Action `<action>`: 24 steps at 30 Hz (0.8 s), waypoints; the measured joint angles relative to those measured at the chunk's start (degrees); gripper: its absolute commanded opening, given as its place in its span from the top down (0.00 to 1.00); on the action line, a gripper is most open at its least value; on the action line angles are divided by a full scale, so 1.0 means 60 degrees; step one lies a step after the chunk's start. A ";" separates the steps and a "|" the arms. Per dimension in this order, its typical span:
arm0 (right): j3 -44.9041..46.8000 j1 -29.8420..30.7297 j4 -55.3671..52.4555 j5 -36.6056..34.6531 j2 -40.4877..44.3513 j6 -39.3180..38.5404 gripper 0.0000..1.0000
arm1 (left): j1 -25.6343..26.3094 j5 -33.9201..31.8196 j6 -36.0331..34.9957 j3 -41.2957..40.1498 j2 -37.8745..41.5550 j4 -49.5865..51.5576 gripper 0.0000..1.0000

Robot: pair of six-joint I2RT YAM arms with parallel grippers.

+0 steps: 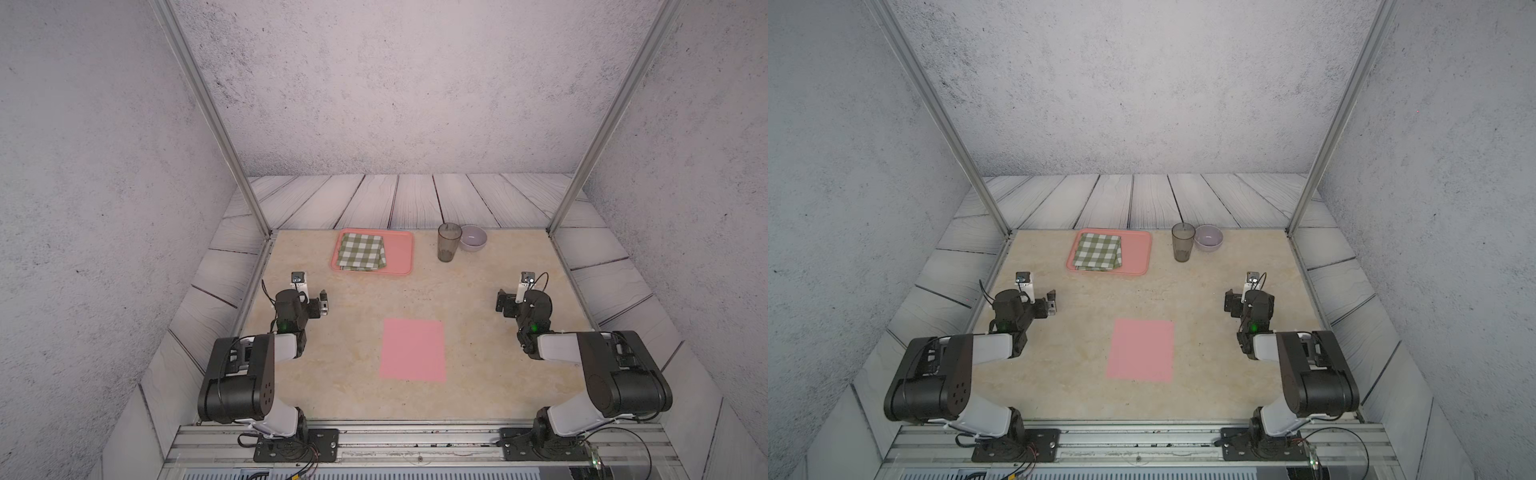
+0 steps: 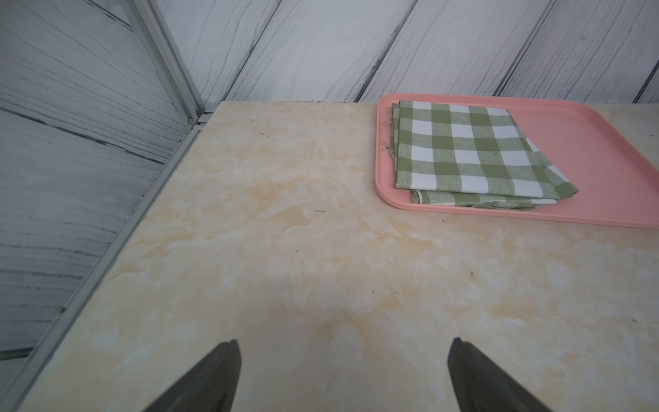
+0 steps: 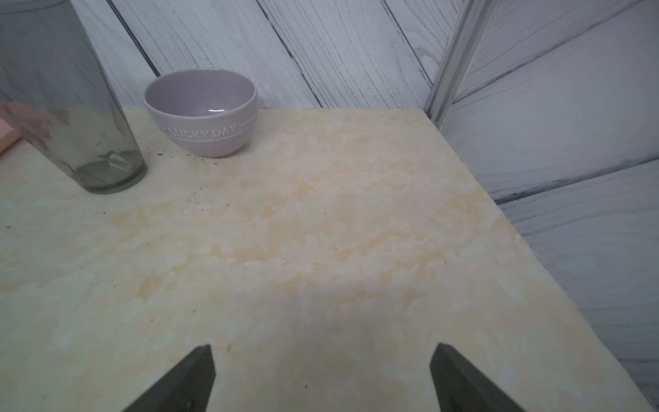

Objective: Fold the square paper diagonally
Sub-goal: Pick up the paper from the center of the board.

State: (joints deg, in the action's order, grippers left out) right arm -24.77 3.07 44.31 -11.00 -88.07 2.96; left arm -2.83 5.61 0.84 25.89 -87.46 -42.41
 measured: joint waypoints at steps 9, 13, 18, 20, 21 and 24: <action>-0.0004 0.0000 0.0000 0.0004 0.0000 0.0000 0.01 | 0.0000 -0.0091 0.0007 0.0124 0.0000 0.0251 0.03; -0.0306 0.0004 -0.0827 -0.0058 0.0106 0.0015 0.01 | 0.0120 -0.0798 0.0117 0.0554 0.0350 0.1228 0.03; -0.2743 0.0004 -0.4768 -0.0601 0.0896 0.1049 0.01 | 0.0470 -0.1198 0.0153 0.1847 0.1749 0.3748 0.03; -0.3479 0.0004 -0.5821 -0.0572 0.1341 0.1614 0.01 | 0.0514 -0.1268 0.0157 0.2208 0.2310 0.4437 0.03; -0.3727 0.0004 -0.6331 -0.0430 0.1610 0.1956 0.01 | 0.0554 -0.1304 0.0157 0.2375 0.2605 0.4830 0.03; -0.4080 0.0004 -0.8047 0.0350 0.2401 0.2943 0.01 | 0.0798 -0.1443 0.0182 0.2856 0.3133 0.6058 0.03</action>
State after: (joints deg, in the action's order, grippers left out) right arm -49.25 3.09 -3.97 -8.91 -73.67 20.62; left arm 1.96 -3.05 1.93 43.03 -68.66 -6.07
